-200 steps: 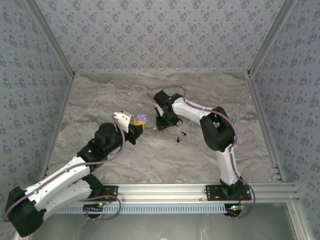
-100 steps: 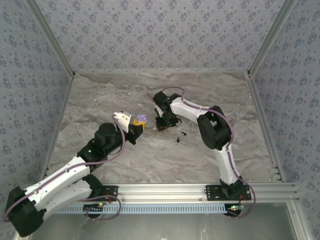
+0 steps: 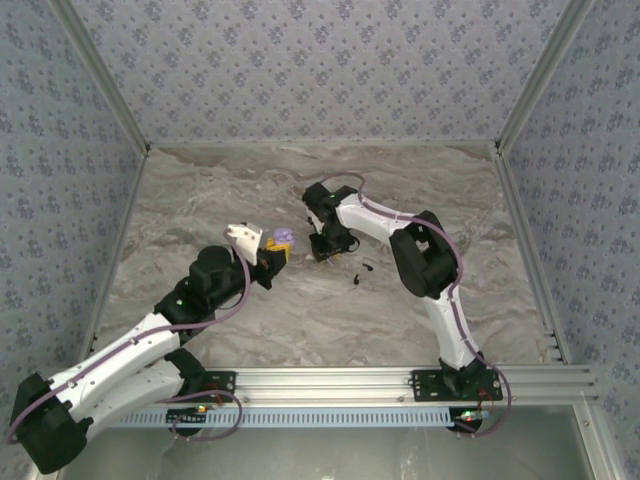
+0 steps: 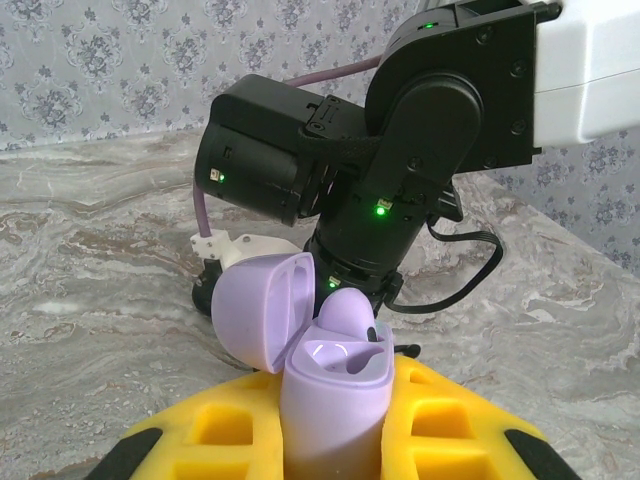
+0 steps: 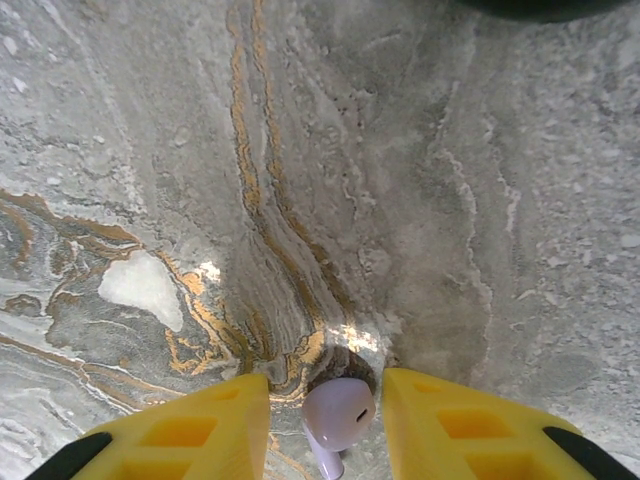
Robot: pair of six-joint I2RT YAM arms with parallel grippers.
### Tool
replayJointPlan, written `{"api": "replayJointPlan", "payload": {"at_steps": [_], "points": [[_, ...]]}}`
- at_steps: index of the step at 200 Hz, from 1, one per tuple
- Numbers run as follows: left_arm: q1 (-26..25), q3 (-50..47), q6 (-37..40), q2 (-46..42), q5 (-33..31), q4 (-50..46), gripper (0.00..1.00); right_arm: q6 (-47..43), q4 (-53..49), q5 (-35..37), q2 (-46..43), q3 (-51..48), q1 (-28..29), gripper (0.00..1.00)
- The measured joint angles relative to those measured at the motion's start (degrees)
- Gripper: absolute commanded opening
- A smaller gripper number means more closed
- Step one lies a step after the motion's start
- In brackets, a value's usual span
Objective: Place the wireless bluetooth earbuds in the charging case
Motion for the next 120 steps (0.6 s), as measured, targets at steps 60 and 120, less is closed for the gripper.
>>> {"api": "replayJointPlan", "payload": {"at_steps": [60, 120], "points": [[0.0, 0.0, 0.0, 0.0, 0.0, 0.0, 0.17, 0.96, -0.76, 3.72, 0.5, 0.55, 0.9, 0.27], [0.0, 0.0, 0.0, 0.0, 0.0, 0.02, 0.17, 2.97, -0.02, 3.45, -0.04, -0.26, 0.44, 0.23]]}}
